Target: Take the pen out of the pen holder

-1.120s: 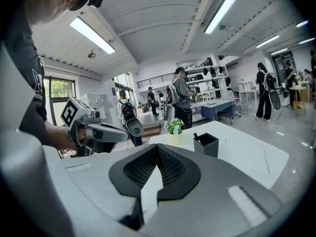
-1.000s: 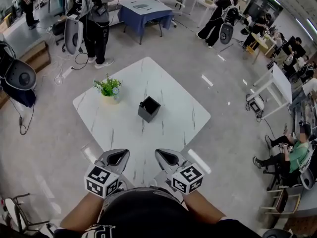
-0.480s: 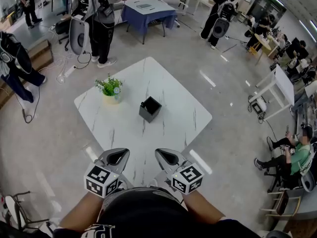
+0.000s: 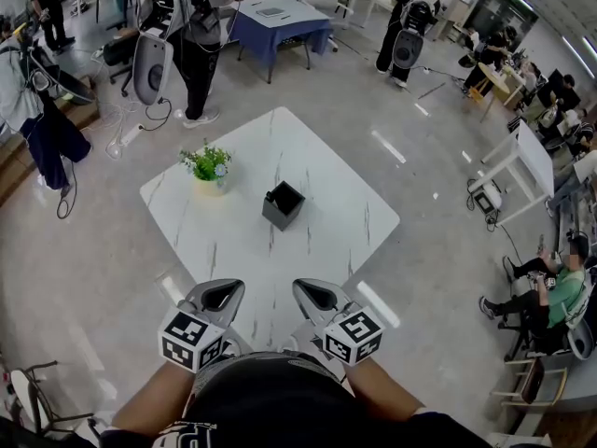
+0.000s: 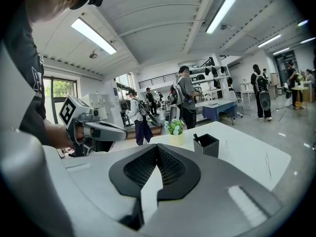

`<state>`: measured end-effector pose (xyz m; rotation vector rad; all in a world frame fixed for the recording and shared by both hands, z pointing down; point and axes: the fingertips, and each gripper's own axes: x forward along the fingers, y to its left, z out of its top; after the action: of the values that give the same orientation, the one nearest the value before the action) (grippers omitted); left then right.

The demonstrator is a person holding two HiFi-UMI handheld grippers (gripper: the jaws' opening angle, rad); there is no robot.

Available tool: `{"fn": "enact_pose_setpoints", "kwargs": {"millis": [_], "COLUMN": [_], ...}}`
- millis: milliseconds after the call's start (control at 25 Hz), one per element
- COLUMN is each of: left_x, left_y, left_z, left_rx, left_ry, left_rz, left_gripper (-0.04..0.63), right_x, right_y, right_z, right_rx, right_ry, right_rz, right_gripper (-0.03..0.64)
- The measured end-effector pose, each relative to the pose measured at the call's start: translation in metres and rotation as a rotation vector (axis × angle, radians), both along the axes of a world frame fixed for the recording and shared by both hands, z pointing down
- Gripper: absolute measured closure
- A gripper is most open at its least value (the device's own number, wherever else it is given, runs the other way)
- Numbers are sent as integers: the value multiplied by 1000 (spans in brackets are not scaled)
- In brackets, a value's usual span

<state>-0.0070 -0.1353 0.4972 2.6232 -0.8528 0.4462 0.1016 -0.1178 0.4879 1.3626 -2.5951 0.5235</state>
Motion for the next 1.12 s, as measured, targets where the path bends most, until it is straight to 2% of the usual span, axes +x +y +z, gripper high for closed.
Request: {"fn": "enact_pose_setpoints", "kwargs": {"millis": [440, 600, 1120], "left_x": [-2, -1, -3], "left_y": [6, 8, 7], "left_z": [-3, -3, 2], "left_rx": [0, -1, -9], "left_ry": [-2, -1, -2], "left_rz": [8, 10, 0], "left_gripper": [538, 538, 538], "right_x": [-1, -1, -6], "right_y": [-1, -1, -3], "right_z": [-8, -6, -1], "right_rx": [44, 45, 51], "right_ry": [52, 66, 101], "right_rz": [-7, -18, -47], "right_gripper": [614, 575, 549]}}
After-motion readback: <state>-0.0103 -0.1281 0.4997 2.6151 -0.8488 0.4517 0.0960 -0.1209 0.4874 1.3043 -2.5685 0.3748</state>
